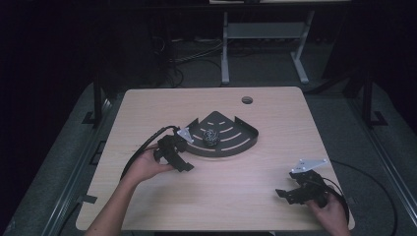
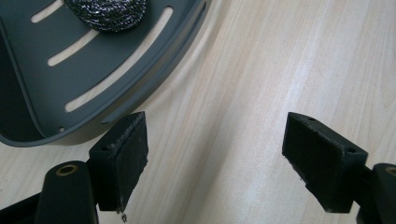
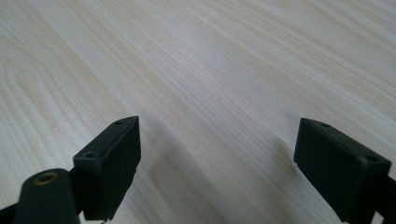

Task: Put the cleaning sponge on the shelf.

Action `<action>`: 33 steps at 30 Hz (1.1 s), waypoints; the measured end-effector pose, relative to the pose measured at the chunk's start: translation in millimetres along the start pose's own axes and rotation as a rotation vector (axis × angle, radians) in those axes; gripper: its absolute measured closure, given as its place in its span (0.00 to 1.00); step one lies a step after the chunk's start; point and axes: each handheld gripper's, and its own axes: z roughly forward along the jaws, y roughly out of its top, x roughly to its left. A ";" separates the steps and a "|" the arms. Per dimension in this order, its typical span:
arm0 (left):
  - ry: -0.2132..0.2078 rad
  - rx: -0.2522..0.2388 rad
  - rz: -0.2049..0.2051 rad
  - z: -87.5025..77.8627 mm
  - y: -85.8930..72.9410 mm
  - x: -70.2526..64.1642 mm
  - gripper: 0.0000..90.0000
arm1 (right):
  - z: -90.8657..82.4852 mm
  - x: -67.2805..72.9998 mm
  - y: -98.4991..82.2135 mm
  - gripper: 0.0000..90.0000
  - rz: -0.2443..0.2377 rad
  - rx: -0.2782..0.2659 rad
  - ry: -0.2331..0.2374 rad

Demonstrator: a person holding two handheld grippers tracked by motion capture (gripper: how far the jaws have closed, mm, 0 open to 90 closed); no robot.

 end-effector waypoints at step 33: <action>0.011 -0.027 -0.013 -0.4 -24.5 -15.0 0.24 | 0.1 -0.8 1.1 0.16 -0.003 0.001 -0.004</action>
